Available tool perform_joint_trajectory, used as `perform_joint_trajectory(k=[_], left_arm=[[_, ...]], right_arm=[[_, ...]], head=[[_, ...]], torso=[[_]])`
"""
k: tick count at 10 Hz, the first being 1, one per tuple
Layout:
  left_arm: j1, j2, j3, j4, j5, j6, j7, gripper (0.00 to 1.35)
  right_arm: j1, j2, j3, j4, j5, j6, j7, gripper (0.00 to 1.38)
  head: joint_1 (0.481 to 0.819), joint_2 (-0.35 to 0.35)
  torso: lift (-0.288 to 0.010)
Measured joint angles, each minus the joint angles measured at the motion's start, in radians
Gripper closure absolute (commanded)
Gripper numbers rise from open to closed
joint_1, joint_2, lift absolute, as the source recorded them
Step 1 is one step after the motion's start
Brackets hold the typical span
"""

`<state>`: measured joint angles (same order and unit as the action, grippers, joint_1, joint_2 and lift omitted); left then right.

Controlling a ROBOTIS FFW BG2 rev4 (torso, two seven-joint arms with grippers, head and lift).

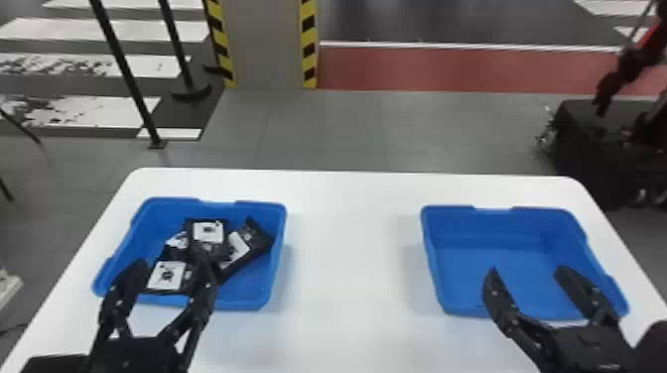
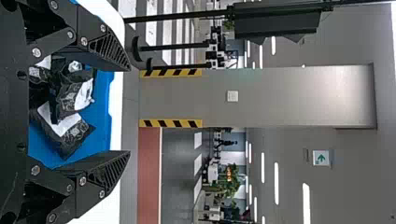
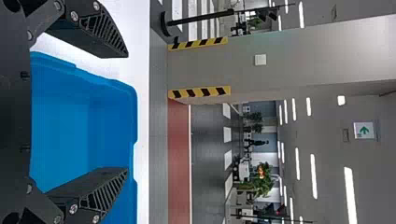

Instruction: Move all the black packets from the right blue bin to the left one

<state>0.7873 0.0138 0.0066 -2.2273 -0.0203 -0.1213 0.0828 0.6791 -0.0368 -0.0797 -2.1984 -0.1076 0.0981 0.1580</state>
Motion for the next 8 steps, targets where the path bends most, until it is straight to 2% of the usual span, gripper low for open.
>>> perform_joint_trajectory(k=[8], left_arm=[[-0.009,0.003,-0.009,0.0,0.0,-0.018,0.0,0.43]], right_arm=[[-0.006,0.006,0.0,-0.023,0.011,-0.009,0.002,0.17]], head=[[0.695,0.015]], torso=[[-0.11]])
